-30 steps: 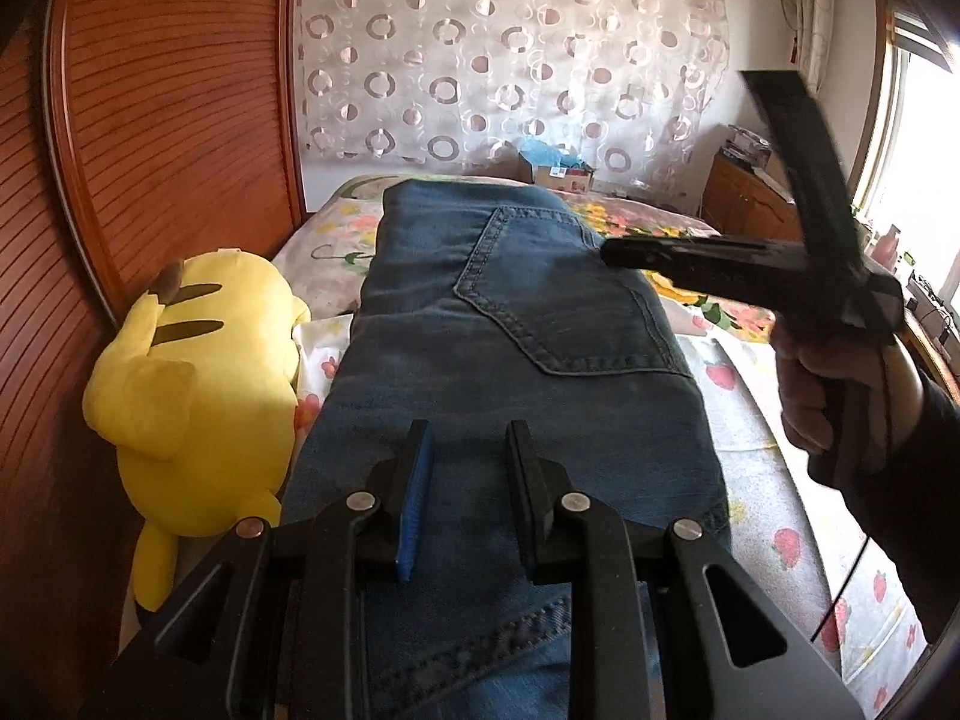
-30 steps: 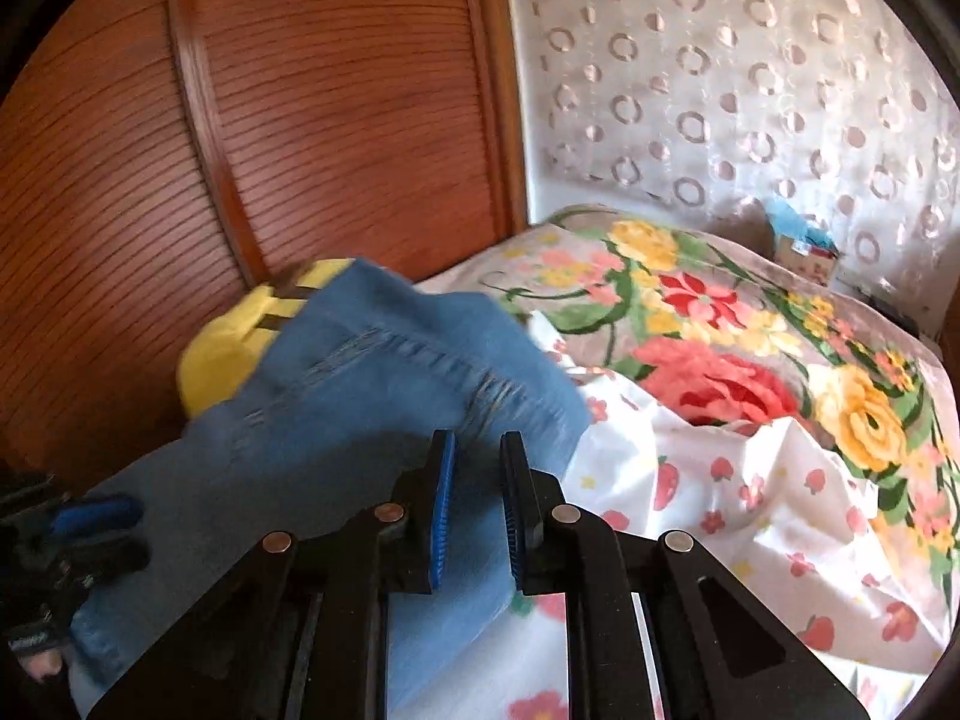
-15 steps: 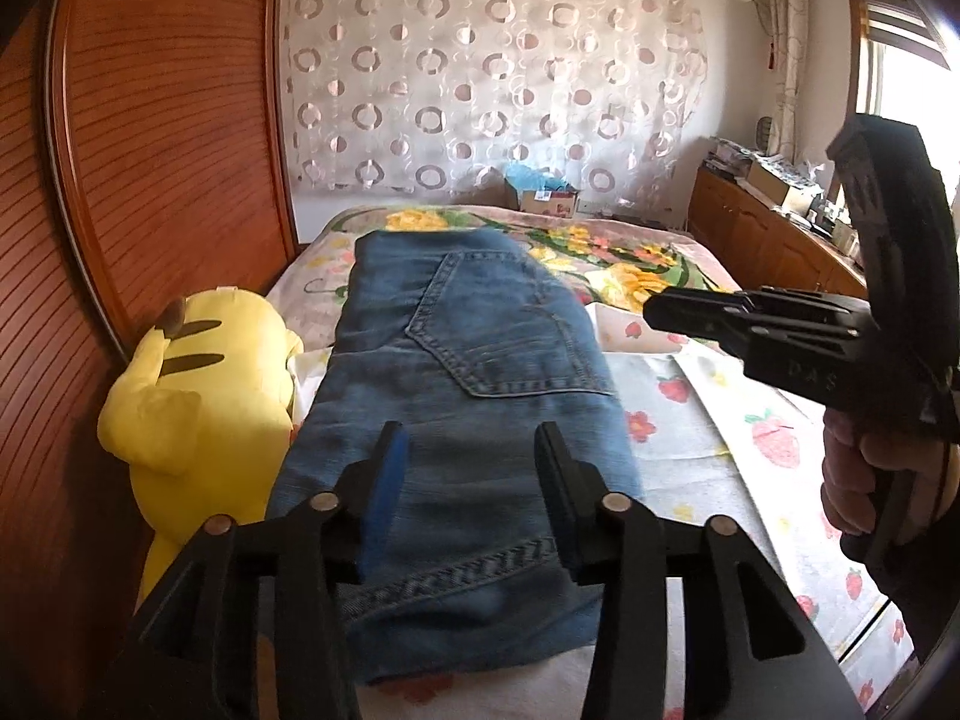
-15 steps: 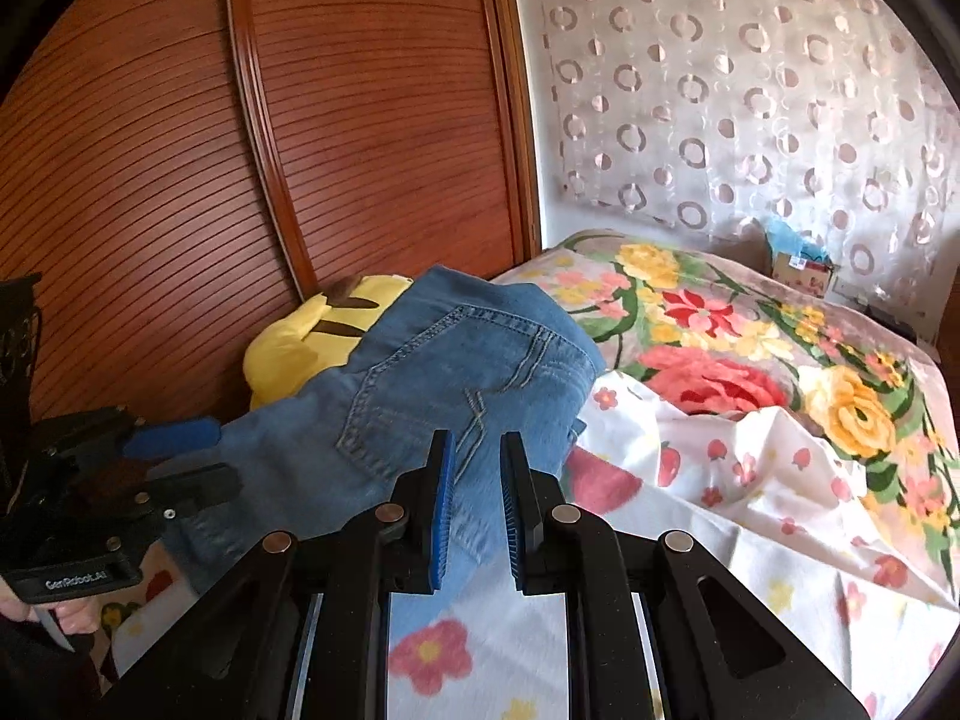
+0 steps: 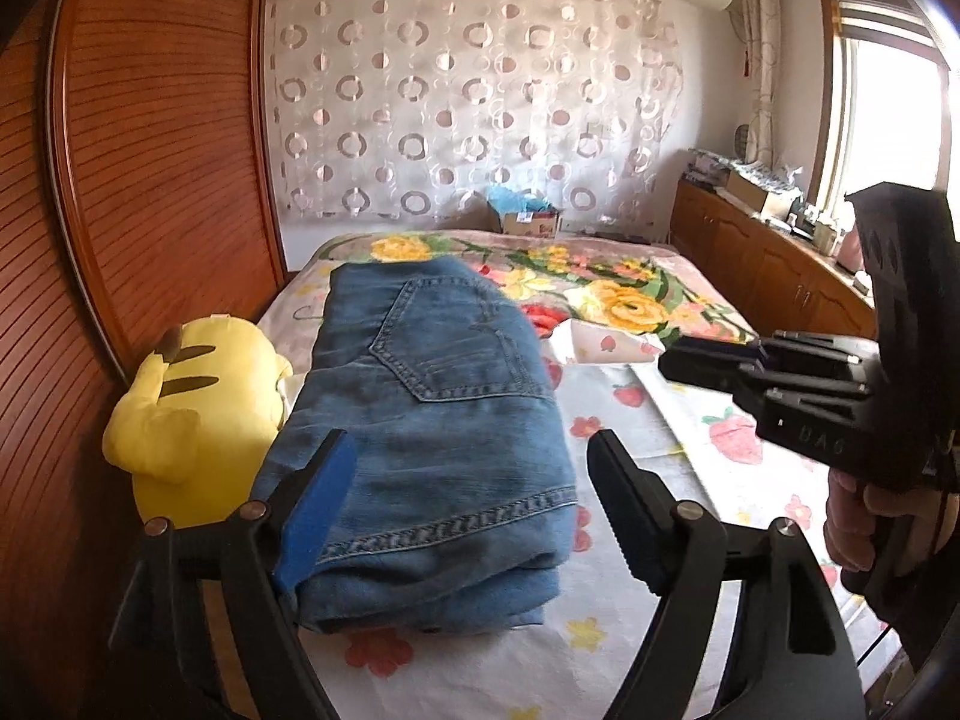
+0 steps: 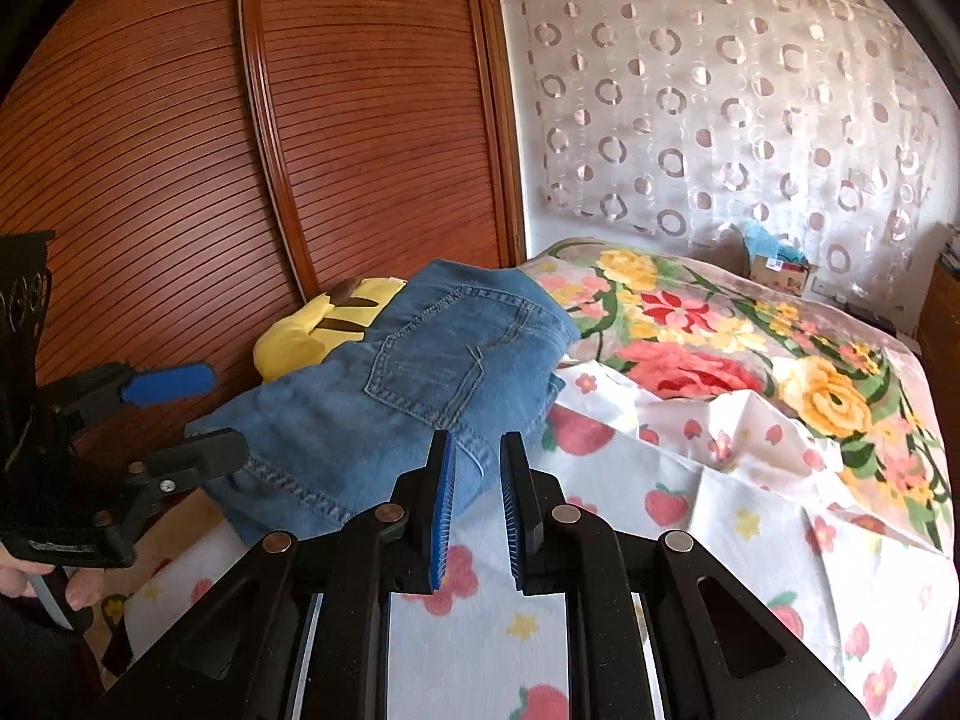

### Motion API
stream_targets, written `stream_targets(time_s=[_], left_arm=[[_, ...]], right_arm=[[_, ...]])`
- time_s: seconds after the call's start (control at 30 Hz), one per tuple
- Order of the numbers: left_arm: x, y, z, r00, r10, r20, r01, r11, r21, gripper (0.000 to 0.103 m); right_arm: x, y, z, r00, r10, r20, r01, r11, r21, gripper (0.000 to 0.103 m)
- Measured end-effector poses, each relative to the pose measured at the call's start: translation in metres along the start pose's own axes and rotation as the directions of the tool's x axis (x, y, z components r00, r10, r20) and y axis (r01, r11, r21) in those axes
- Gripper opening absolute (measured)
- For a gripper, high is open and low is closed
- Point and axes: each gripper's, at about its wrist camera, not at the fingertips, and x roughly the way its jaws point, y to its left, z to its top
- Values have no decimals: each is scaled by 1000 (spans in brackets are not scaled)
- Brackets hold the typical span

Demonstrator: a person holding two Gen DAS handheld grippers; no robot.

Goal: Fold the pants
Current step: 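Lay the jeans onto the denim stack beside the yellow plush and open both tools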

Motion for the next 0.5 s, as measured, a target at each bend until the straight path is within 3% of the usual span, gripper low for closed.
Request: stream_targets(time_s=[0.3, 0.5], left_arm=[[-25, -36, -5, 999, -21, 34, 19, 999, 44, 83], [-42, -70, -12, 997, -59, 54, 55, 995, 80, 83]], right_arm=[[-51, -1, -27, 997, -76, 35, 74, 996, 45, 22], [-96, -1, -46, 986, -150, 68, 144, 986, 87, 41]])
